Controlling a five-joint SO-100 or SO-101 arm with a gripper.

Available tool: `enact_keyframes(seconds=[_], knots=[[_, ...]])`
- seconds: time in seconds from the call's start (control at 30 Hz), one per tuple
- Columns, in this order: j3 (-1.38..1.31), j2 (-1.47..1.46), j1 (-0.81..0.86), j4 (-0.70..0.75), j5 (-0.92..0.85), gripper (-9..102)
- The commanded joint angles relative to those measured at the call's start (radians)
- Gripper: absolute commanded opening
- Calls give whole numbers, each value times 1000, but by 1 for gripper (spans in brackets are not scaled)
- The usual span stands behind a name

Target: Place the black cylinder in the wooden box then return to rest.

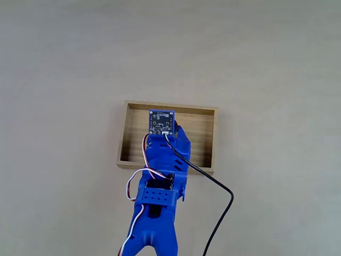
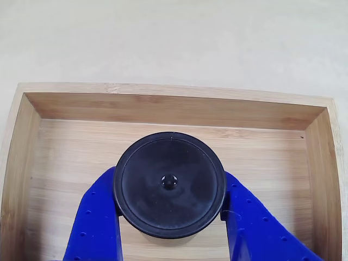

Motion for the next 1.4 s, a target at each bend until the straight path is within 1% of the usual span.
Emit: enact_keyframes(seconds=[0.0,0.2,0.27,0.5,0.73,1.1,1.37], knots=[[-57,-18,-2,-35,11,19],[-38,-17,2,-35,28,23],[-35,-17,3,-35,28,26],[-35,-29,11,-35,35,29],[-34,-77,14,-34,28,30],[-5,-144,23,-31,32,35],[3,-189,17,-14,23,36]])
